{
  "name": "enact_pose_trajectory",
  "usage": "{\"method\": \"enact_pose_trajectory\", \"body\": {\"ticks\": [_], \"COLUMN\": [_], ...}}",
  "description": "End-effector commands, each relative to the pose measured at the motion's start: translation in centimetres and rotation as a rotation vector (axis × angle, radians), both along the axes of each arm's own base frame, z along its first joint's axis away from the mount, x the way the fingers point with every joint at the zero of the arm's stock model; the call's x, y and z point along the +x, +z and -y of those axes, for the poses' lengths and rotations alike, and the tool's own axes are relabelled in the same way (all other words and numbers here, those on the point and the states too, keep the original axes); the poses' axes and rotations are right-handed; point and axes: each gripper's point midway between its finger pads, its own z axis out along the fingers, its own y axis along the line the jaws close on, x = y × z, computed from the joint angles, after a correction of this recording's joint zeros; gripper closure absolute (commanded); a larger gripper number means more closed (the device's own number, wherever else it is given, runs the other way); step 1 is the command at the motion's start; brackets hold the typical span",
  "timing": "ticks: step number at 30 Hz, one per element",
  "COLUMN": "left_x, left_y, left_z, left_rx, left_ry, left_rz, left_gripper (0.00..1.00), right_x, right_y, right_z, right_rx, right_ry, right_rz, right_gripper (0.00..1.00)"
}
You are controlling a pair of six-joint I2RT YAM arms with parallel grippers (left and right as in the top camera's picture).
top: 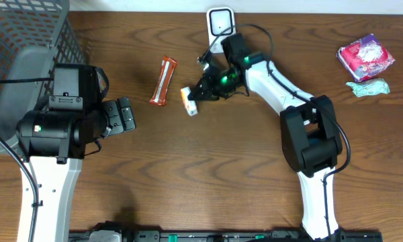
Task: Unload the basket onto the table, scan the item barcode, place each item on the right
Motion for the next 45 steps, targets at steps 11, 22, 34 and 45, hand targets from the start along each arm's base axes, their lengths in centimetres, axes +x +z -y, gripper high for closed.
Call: {"method": "enact_pose_trajectory", "body": {"ticks": [11, 22, 34, 45], "left_x": [0.0, 0.0, 0.0, 0.0], "left_y": [0.1, 0.1, 0.1, 0.1], "left_z": [-0.1, -0.1, -0.1, -0.1], "left_rx": [-0.004, -0.004, -0.004, -0.004], "left_ry": [0.013, 0.013, 0.013, 0.013], "left_rz": [0.004, 0.004, 0.003, 0.003], "left_gripper": [0.02, 0.02, 0.02, 0.02], "right_x": [-0.6, 2.7, 3.0, 1.9], "right_y": [-4.5, -5.7, -0.9, -0.7], "right_z": [3.6, 10.6, 15.0, 11.7], "right_rx": [0.027, -0.226, -0.482, -0.471], "right_ry": [-0.125, -0.290, -0.349, -0.278], "right_rz": [-0.168, -0.089, 0.045, 0.080], "right_gripper": [0.95, 0.79, 0.56, 0.33]}}
